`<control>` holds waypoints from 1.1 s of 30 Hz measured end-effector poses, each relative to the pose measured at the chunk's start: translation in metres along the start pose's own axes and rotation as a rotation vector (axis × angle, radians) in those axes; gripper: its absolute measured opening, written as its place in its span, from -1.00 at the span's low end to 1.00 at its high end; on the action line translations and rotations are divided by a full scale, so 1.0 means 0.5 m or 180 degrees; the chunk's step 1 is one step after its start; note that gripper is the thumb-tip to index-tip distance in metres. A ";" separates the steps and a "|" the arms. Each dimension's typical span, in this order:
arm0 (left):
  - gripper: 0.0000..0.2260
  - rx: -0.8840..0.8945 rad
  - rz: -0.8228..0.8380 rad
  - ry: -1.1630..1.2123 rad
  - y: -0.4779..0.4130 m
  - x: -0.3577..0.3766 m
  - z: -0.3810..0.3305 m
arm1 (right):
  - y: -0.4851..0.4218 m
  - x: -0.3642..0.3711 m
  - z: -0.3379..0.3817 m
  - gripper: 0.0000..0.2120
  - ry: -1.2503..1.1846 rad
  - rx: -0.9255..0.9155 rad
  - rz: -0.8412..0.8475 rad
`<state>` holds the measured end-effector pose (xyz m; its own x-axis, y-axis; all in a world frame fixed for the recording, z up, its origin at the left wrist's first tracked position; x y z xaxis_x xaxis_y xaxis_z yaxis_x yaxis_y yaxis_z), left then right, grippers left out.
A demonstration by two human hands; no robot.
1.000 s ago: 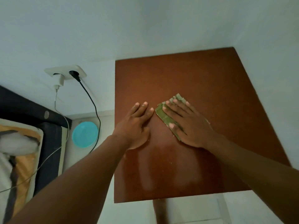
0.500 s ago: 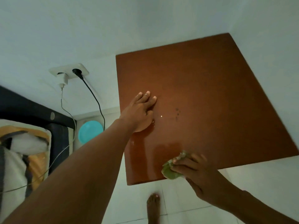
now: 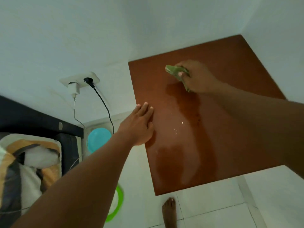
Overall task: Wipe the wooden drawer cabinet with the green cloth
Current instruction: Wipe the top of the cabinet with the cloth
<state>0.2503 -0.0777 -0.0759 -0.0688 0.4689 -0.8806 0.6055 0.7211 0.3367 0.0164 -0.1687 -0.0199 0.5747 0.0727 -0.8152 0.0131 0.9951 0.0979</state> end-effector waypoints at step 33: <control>-0.47 -0.0043 -0.0303 -0.0113 0.001 0.033 0.029 | 0.567 0.199 -0.058 -0.59 0.0567 -0.1233 0.0244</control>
<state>0.2609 -0.0772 -0.0953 -0.0971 0.3799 -0.9199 0.5867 0.7685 0.2554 0.0538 0.1226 -0.0896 0.4115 0.1239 -0.9030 -0.3517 0.9356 -0.0319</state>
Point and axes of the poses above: each hand's wrist, its own y-axis away from the middle knuckle, its own x-axis out of the palm, z = x × y, the point moved 5 cm from there along -y, towards the middle knuckle, and after that the axes turned 13 degrees about x, right-handed, at the moved point
